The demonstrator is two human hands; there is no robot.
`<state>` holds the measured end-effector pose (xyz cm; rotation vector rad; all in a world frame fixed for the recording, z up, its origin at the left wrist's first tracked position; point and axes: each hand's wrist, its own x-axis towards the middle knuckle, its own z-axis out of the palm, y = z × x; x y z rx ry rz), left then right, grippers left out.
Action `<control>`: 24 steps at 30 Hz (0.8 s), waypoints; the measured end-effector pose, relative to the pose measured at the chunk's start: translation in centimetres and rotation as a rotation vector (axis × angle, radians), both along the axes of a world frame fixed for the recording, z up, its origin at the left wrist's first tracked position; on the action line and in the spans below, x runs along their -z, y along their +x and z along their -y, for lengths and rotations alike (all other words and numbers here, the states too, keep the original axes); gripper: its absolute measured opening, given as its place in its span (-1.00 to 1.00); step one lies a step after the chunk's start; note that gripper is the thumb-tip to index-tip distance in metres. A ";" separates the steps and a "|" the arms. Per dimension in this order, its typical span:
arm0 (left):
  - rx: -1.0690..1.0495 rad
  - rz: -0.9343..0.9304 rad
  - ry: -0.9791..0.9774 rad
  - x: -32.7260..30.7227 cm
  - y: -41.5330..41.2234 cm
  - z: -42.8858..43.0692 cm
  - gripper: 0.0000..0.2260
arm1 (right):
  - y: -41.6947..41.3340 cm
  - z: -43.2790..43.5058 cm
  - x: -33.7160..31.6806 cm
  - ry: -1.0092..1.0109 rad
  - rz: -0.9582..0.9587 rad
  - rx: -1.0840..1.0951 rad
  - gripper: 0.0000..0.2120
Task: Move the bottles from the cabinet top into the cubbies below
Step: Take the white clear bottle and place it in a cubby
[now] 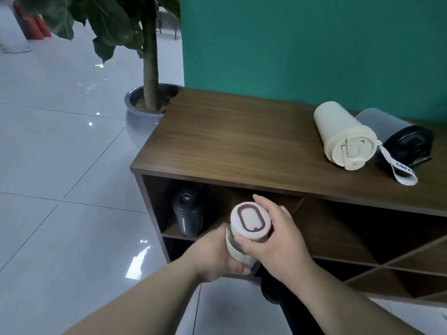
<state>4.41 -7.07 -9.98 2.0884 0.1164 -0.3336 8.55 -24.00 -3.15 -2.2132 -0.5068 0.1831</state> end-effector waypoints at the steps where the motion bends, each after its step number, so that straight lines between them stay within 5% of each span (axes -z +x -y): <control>1: -0.027 0.001 0.002 0.5 0.5 0.0 -0.27 | 0.5 -0.1 0.6 0.017 -0.050 0.012 -0.07; 8: -0.154 -0.018 -0.036 5.4 4.2 -0.2 -0.44 | 4.1 -0.9 4.8 0.062 -0.254 0.021 -0.12; 14: -0.185 -0.068 -0.011 9.2 7.0 -0.4 -0.19 | 5.7 -1.2 6.9 0.090 -0.309 0.107 -0.26; 24: -0.195 -0.068 -0.002 11.6 8.9 -0.6 -0.16 | 7.2 -1.9 8.6 0.104 -0.366 0.211 -0.48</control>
